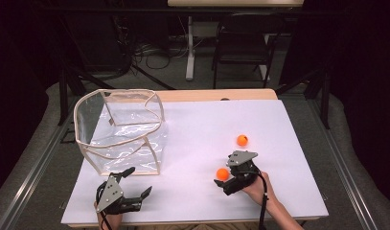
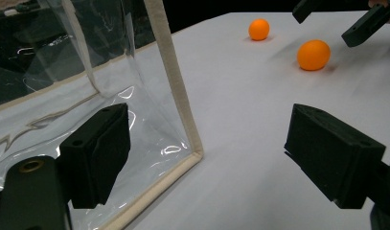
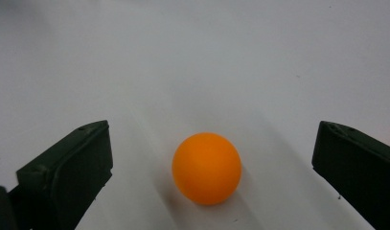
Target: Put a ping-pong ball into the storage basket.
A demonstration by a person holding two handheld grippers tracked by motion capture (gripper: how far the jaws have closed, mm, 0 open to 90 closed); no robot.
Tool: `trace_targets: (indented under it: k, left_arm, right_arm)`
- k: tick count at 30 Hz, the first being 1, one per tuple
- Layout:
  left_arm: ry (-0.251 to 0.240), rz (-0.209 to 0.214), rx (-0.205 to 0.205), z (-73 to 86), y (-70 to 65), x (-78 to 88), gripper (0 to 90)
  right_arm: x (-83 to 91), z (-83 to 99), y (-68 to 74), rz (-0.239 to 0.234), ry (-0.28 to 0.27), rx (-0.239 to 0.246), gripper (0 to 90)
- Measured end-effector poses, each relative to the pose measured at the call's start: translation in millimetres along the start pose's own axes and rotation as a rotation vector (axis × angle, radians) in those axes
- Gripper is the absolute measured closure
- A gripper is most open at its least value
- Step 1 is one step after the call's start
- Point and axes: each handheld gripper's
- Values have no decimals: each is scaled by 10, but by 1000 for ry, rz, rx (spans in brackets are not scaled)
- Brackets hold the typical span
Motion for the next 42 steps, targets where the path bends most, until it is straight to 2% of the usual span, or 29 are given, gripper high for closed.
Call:
trace_targets:
  k: [5,8,15,16,21,29,37,42]
  left_arm:
    - [3,4,-2,3,1,-5,157]
    - [2,8,2,10,4,7,157]
    - [-1,2,2,4,3,4,157]
    - [2,5,1,5,2,-4,156]
    - [4,11,3,11,-3,-3,157]
    - [9,14,-1,9,-1,-21,157]
    - [10,16,-6,7,-2,-17,157]
    - [15,24,-2,16,-5,-33,156]
  right_arm:
    - [-54,34,5,-5,25,-1,14]
    - [-90,61,-11,-10,32,-13,79]
    - [-123,87,20,-6,57,-6,173]
    - [-125,93,39,-6,69,-2,228]
    - [-148,96,41,2,90,3,314]
    - [-167,122,22,3,129,-3,409]
    - [-158,128,12,3,131,6,499]
    - [-142,127,-4,8,126,4,503]
Point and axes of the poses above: each handheld gripper's, and its own axes: x roughly backward along the jaws, z roughly out of its underside, y roughly to its left
